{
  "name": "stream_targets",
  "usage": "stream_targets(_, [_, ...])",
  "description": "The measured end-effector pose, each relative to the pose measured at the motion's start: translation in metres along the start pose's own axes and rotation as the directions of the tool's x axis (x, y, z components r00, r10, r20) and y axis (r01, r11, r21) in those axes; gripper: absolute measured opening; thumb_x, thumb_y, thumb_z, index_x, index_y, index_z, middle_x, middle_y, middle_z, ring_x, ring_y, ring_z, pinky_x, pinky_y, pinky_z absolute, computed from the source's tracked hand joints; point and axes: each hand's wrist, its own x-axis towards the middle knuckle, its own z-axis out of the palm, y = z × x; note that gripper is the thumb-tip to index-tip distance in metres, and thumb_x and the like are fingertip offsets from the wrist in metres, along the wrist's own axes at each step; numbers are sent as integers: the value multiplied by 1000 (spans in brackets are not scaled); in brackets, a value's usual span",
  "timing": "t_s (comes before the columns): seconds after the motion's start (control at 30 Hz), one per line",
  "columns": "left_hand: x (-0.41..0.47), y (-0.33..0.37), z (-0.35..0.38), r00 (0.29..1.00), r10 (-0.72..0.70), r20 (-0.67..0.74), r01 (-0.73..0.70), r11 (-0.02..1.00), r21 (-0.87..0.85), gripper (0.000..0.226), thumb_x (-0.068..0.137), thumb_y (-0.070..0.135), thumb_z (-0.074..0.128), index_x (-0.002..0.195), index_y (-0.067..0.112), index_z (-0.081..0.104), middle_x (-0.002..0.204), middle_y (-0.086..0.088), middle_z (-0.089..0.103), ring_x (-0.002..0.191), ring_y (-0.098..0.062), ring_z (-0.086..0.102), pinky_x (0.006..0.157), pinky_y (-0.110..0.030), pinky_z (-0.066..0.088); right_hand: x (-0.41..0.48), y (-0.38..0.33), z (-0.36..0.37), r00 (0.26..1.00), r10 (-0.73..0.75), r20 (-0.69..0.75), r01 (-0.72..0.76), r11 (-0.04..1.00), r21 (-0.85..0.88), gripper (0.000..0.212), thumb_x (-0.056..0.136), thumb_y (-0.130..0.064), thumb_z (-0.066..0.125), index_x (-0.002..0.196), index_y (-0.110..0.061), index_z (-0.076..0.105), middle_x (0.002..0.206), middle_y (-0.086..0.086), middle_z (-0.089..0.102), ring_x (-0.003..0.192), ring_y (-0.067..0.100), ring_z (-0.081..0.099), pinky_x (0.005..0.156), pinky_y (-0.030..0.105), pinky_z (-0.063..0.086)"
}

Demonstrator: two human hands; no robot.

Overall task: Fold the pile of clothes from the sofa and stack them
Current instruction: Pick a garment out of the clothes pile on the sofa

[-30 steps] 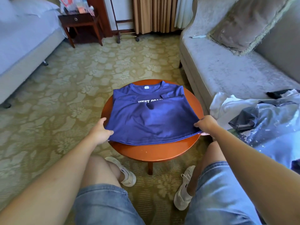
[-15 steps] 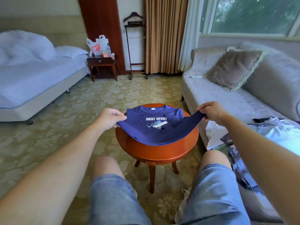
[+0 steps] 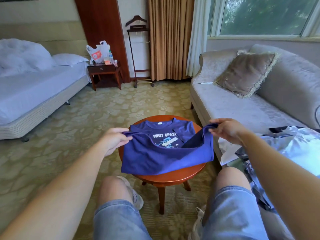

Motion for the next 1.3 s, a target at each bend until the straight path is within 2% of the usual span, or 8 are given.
stream_targets(0.2, [87, -19, 16, 963, 4, -271, 10, 999, 50, 17, 97, 19, 59, 81, 15, 55, 51, 1, 60, 34, 1, 53, 53, -20, 42, 79, 19, 23, 973, -18, -228, 11, 999, -30, 24, 98, -10, 54, 75, -12, 53, 42, -2, 57, 34, 6, 55, 39, 15, 47])
stream_targets(0.47, [236, -3, 18, 880, 41, -473, -18, 998, 52, 28, 99, 21, 52, 71, 16, 49, 35, 10, 53, 30, -1, 50, 34, -11, 35, 241, 9, 51, 902, -129, -412, 27, 969, -244, 21, 99, -16, 45, 86, -7, 58, 48, 2, 59, 33, 6, 54, 39, 21, 46])
stream_targets(0.6, [301, 2, 16, 898, 44, -438, 21, 990, 142, 14, 97, 29, 55, 97, 15, 57, 82, -3, 71, 67, -4, 70, 62, -22, 54, 302, 1, 67, 913, -120, -391, -6, 952, -306, 56, 83, -21, 54, 135, -2, 44, 99, 18, 68, 79, 23, 70, 75, 40, 56])
stream_targets(0.7, [312, -34, 23, 961, -14, -277, 163, 836, 524, 79, 90, 38, 64, 152, 14, 22, 152, -12, 35, 139, -25, 37, 114, -37, 32, 297, 31, 91, 960, -144, -241, -58, 740, -671, 82, 88, -17, 58, 154, -10, 10, 139, 21, 49, 118, 33, 55, 98, 38, 44])
stream_targets(0.97, [222, -127, 48, 959, 135, -249, 169, 433, 885, 76, 94, 51, 48, 154, 16, 16, 155, -16, 25, 141, -35, 22, 114, -47, 23, 216, 151, 112, 994, -111, 8, 29, 186, -982, 68, 98, -60, 25, 155, -24, 14, 163, 7, -2, 149, 27, -6, 117, 56, 0])
stream_targets(1.07, [194, -124, 57, 952, 181, -248, 128, 503, 855, 81, 91, 47, 58, 154, 18, 14, 146, -15, 36, 131, -36, 36, 103, -46, 34, 188, 162, 104, 989, -140, 39, 63, 172, -983, 68, 98, -60, 23, 154, -23, 15, 163, 7, -1, 149, 27, -7, 117, 56, -1])
stream_targets(1.2, [184, -101, 52, 928, -101, -359, 290, 802, 523, 99, 85, 47, 68, 155, 21, 4, 151, -11, 36, 130, -35, 45, 100, -39, 40, 162, 170, 89, 987, -143, 68, 90, 150, -985, 71, 95, -62, 20, 154, -23, 17, 163, 6, 3, 149, 27, -4, 118, 57, 2])
stream_targets(1.3, [180, -99, 44, 944, -164, -288, 302, 782, 545, 95, 89, 29, 69, 156, 20, 2, 153, -8, 36, 131, -33, 46, 102, -37, 39, 149, 173, 79, 990, -120, 69, 84, 125, -989, 69, 96, -61, 21, 154, -24, 14, 163, 5, 1, 149, 26, -5, 119, 56, 2])
